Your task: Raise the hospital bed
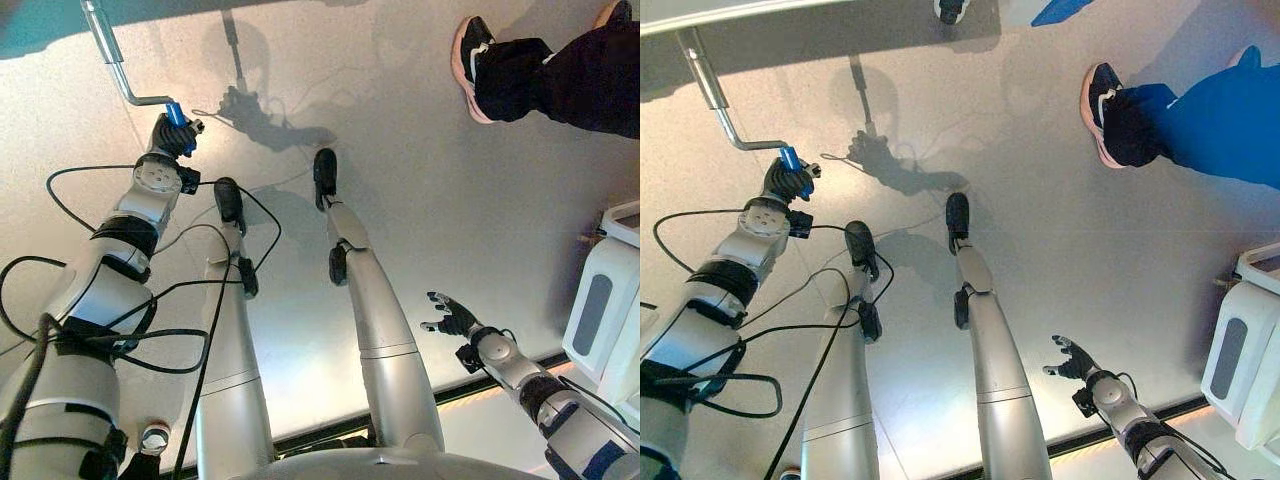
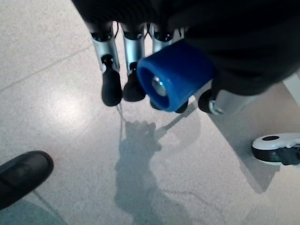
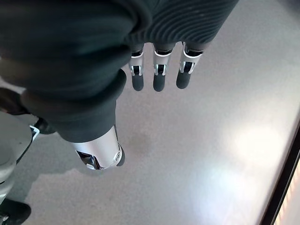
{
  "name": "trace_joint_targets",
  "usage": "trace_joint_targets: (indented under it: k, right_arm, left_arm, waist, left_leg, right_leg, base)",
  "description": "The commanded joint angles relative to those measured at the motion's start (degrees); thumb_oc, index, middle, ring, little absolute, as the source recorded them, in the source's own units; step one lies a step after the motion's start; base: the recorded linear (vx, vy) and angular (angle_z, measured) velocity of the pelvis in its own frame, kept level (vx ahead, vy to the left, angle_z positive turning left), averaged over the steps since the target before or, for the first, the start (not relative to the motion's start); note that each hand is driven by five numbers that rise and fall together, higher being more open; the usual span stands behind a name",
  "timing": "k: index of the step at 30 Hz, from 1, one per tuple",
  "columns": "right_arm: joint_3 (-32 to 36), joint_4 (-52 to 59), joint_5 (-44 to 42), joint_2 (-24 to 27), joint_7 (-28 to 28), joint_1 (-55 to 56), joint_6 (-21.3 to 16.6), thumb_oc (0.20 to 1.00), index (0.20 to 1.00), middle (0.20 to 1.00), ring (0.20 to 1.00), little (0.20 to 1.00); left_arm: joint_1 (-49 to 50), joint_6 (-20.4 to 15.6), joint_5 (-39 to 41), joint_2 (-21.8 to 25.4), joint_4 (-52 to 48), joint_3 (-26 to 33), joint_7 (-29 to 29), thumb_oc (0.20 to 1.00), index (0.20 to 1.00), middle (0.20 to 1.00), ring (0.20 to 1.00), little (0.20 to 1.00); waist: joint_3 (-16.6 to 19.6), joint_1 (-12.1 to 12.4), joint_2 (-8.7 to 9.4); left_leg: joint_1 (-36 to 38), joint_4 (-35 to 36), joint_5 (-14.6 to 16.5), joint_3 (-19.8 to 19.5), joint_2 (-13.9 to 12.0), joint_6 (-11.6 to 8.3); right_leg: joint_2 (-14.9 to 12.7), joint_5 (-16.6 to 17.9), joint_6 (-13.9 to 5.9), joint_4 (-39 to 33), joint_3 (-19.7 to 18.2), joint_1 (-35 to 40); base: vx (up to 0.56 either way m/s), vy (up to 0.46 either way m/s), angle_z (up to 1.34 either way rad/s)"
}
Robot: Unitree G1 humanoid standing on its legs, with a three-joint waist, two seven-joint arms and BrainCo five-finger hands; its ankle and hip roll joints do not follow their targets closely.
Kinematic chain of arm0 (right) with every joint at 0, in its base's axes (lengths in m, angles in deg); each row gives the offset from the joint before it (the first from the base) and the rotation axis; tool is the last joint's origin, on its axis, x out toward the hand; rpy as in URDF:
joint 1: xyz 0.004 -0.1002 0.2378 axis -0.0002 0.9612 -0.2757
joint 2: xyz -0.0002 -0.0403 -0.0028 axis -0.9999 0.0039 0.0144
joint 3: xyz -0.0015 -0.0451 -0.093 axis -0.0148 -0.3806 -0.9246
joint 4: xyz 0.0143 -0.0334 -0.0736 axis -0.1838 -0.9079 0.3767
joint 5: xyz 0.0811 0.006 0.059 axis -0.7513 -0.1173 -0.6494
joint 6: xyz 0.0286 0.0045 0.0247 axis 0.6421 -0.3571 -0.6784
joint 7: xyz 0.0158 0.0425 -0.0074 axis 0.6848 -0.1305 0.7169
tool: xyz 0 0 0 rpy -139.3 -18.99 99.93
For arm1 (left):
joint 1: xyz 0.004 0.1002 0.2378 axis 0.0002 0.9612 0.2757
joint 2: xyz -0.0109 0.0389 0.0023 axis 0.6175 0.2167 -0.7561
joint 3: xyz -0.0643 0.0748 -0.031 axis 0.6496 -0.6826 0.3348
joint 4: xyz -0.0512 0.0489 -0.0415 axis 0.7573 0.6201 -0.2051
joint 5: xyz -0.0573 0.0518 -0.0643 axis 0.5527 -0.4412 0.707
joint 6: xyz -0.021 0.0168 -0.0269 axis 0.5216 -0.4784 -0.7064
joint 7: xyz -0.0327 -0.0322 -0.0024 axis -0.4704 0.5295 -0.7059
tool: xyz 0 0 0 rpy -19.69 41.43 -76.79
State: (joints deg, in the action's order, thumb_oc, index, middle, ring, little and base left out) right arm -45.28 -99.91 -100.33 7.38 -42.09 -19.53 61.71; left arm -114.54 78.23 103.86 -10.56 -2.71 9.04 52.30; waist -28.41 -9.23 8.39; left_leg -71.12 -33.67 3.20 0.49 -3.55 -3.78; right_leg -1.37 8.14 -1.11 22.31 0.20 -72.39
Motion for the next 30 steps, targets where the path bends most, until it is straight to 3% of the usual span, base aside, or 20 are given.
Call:
trace_joint_targets:
  k: [1,8,12,14,20,30]
  right_arm:
    - [-3.02,0.19,-0.56,3.42,0.39,3.92,1.47,1.0,1.0,1.0,1.0,1.0]
    - [-2.0,0.41,0.91,3.66,1.06,5.16,1.52,1.0,1.0,1.0,1.0,1.0]
    - [-1.84,0.68,0.97,3.81,1.23,5.38,1.53,1.0,1.0,1.0,1.0,1.0]
    - [-1.13,0.86,1.9,4.06,1.44,6.5,1.58,1.0,1.0,1.0,1.0,1.0]
    - [-0.51,0.54,2.4,4.21,1.38,7.68,1.54,1.0,1.0,1.0,1.0,1.0]
    - [0.77,-0.2,4.51,5.3,-0.04,10.98,0.73,1.0,1.0,1.0,1.0,1.0]
  left_arm:
    - [-6.51,-6.19,-5.35,-3.7,-15.36,-4.32,1.02,0.2,0.2,0.2,0.2,0.2]
    - [-4.62,-7.79,-3.16,-2.88,-27.78,-7.13,2.07,0.2,0.2,0.2,0.2,0.2]
    - [-4.39,-8.06,-2.7,-2.33,-29.82,-7.44,2.32,0.2,0.2,0.2,0.2,0.2]
    - [-3.05,-9.44,0.94,0.56,-38.88,-8.91,3.66,0.2,0.2,0.2,0.2,0.2]
    - [-1.53,-10.5,4.93,5.35,-47.79,-10.28,5.56,0.2,0.2,0.2,0.2,0.2]
    - [3.98,-13.44,17.53,19.82,-66.73,-10.62,12.6,0.2,0.2,0.2,0.2,0.2]
  waist:
    - [2.57,-1.73,-2.04]
    - [2.89,-1.11,-3.29]
    - [2.91,-0.99,-3.47]
    - [3.26,-0.35,-4.32]
    - [3.36,0.26,-4.96]
    - [3.93,1.98,-5.94]
  left_leg:
    - [2.26,1.21,1.17,-0.9,0.51,1.62]
    - [2.79,2.8,0.17,-1.15,0.9,1.67]
    - [2.79,2.78,0.08,-1.2,0.98,1.64]
    - [3.0,3.39,-0.2,-1.24,1.26,1.56]
    - [3.36,3.42,-0.38,-1.39,1.52,1.5]
    - [4.38,4.35,-0.85,-1.54,2.23,1.37]
  right_leg:
    - [0.97,-4.75,-3.96,3.17,0.85,1.28]
    - [0.43,-4.7,-3.95,3.02,1.03,1.63]
    - [0.42,-4.77,-3.93,3.11,1.04,1.65]
    - [0.06,-4.77,-3.98,3.1,1.21,1.94]
    - [-0.17,-4.92,-3.94,3.35,1.31,2.41]
    - [-0.82,-5.14,-4.07,3.17,1.66,3.73]
  base:
    - [-0.01,-0.005,0.1]
    - [-0.01,-0.002,0.03]
    - [0.0,0.002,0.03]
    - [0.0,0.0,0.0]
    - [0.0,0.0,0.0]
    - [0.0,0.003,0.0]
